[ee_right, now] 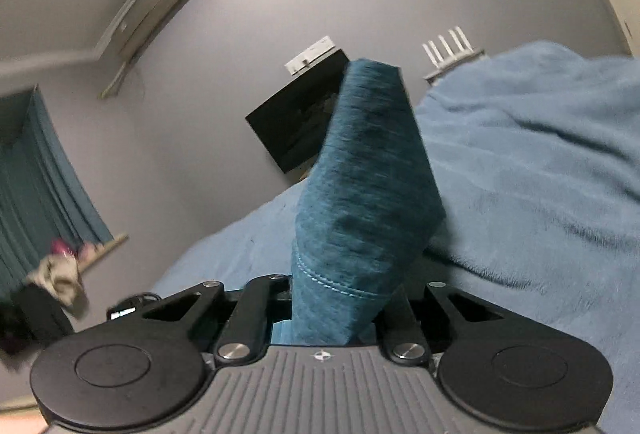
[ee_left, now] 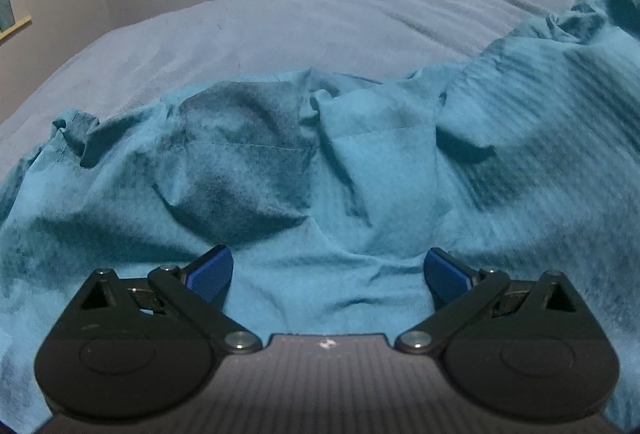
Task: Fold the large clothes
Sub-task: 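Grasp the shirt side edge with the right tool and lift it, then lay the held edge over the shirt body and open the right tool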
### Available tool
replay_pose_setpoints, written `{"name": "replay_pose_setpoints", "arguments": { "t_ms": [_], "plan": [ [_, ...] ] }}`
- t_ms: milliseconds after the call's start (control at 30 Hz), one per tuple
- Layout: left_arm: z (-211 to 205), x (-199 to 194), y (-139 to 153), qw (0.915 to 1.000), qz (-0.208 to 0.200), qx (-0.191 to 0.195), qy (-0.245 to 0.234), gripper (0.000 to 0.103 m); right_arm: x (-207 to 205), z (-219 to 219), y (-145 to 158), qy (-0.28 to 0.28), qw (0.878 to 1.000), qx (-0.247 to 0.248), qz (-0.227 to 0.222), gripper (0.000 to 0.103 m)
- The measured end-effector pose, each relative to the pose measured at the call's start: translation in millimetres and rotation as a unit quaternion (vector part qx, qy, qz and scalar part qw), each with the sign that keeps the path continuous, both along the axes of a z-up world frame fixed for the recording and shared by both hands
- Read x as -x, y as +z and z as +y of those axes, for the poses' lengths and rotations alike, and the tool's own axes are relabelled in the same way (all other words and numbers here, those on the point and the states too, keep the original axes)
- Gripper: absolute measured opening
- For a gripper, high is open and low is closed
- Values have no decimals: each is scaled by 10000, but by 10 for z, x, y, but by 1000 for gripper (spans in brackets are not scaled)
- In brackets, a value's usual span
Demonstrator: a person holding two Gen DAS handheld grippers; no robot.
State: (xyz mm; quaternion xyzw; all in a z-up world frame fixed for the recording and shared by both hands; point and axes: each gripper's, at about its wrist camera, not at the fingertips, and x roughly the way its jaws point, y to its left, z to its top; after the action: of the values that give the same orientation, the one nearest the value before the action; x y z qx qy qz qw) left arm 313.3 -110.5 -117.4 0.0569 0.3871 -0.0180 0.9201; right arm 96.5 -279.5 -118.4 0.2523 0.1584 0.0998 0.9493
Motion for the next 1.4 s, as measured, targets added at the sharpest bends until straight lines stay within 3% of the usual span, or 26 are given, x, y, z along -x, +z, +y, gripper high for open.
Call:
{"name": "replay_pose_setpoints", "arguments": {
  "t_ms": [100, 167, 233, 300, 367, 433, 533, 633, 700, 800, 933, 1033, 1100, 1200, 1267, 1333, 1400],
  "plan": [
    [-13, 55, 32, 9998, -175, -67, -53, 103, 74, 48, 39, 120, 9994, 292, -111, 16],
    [-19, 172, 125, 9974, -664, -276, -101, 102, 134, 58, 67, 117, 9990, 390, -161, 15],
    [-4, 317, 231, 9888, -1381, -547, -133, 102, 141, 159, 87, 154, 9985, 469, -219, 15],
    [50, 308, 300, 9857, -1572, -609, -2, 102, 252, 245, 131, 238, 9974, 604, -309, 15],
    [135, 179, 311, 9889, -1363, -515, 297, 102, 406, 307, 162, 368, 9955, 754, -440, 15],
    [203, -7, 228, 9938, -908, -410, 494, 102, 483, 390, 215, 516, 9927, 921, -575, 15],
    [128, -225, 25, 9951, -316, -846, 396, 102, 687, 519, 312, 813, 9858, 1214, -826, 15],
    [81, -292, 63, 9948, -109, -929, 393, 101, 820, 651, 341, 1106, 9759, 1575, -1025, 15],
    [62, -244, 178, 9963, -90, -807, 273, 101, 882, 674, 355, 1147, 9750, 1602, -1031, 15],
    [71, 235, 334, 9980, -280, -528, -225, 101, 930, 623, 398, 1057, 9784, 1500, -954, 15],
    [-41, 870, 315, 9920, -88, -613, -1101, 101, 765, 679, 388, 866, 9844, 1299, -811, 15],
    [-108, 1069, 169, 9887, -108, -934, -1164, 100, 662, 694, 366, 750, 9873, 1199, -717, 15],
    [-107, 1064, 43, 9883, 43, -939, -1203, 101, 601, 727, 387, 748, 9878, 1186, -677, 15],
    [154, 1014, 36, 9935, 319, -340, -1041, 101, 572, 819, 416, 711, 9871, 1285, -632, 15],
    [423, 1042, 205, 9966, 265, -25, -785, 101, 573, 880, 490, 691, 9865, 1346, -628, 15],
    [691, 1133, 410, 9975, -53, -199, -676, 101, 634, 962, 561, 698, 9846, 1475, -629, 15],
    [980, 1175, 544, 9960, -250, -716, -472, 101, 695, 1047, 642, 732, 9808, 1683, -655, 15]
  ]
}}
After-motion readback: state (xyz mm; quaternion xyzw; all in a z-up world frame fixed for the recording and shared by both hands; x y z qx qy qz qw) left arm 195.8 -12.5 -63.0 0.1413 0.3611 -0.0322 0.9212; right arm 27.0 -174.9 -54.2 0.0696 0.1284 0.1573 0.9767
